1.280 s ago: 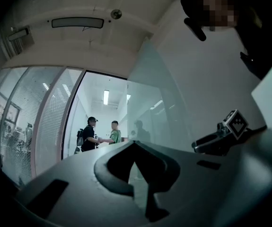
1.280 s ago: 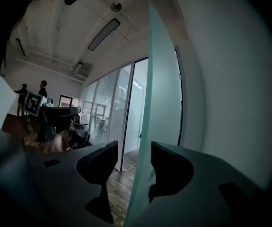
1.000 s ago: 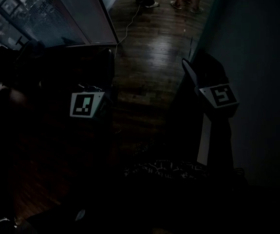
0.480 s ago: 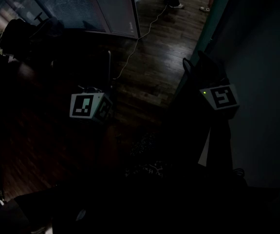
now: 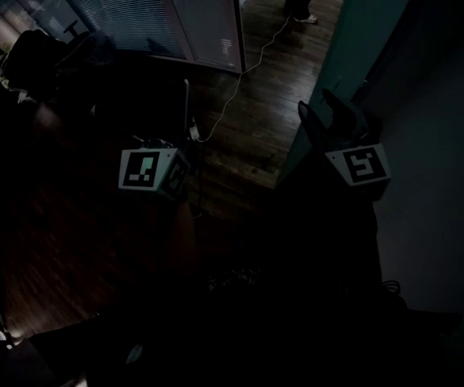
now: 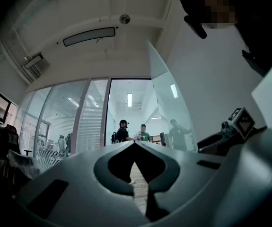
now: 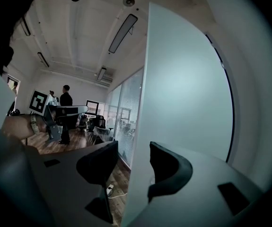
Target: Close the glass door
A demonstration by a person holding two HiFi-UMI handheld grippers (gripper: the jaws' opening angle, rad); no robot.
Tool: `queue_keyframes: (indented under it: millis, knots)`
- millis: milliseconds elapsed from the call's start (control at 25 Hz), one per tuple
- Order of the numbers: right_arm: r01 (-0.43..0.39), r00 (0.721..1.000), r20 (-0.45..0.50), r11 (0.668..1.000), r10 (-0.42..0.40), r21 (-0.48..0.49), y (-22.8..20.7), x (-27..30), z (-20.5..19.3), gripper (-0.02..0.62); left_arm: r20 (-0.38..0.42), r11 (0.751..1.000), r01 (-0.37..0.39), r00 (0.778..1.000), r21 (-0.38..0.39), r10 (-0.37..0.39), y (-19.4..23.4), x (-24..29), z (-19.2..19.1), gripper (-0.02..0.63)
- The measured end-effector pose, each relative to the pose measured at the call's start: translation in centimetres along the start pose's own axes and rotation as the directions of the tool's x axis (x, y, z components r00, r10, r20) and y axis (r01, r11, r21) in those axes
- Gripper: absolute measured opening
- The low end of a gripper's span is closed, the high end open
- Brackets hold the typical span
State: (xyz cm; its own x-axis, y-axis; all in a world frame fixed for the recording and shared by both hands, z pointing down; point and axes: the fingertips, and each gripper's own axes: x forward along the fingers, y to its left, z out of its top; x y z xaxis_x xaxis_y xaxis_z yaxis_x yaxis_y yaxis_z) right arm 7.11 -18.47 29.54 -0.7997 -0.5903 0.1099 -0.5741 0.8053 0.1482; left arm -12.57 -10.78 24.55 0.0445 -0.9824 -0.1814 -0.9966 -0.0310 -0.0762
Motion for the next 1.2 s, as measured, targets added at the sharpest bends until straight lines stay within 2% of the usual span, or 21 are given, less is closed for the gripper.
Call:
queue_keyframes:
  millis: [400, 720, 1200]
  knots:
    - [-0.042, 0.998, 0.037, 0.999, 0.041, 0.027, 2.0, 8.4, 1.6, 0.204, -0.002, 1.0, 0.009, 1.0, 0.009, -0.009, 7.1, 2.6, -1.0, 0.002]
    - [0.077, 0.997, 0.002, 0.996, -0.077, 0.055, -1.3, 12.0, 0.4, 0.204, -0.003, 1.0, -0.009, 1.0, 0.017, 0.009, 11.1, 3.0, -1.7, 0.002]
    - [0.06, 0.997, -0.048, 0.997, -0.058, 0.054, -4.0, 20.1, -0.7, 0.204, -0.018, 0.998, -0.063, 0.998, 0.028, 0.063, 15.6, 6.9, -2.9, 0.002]
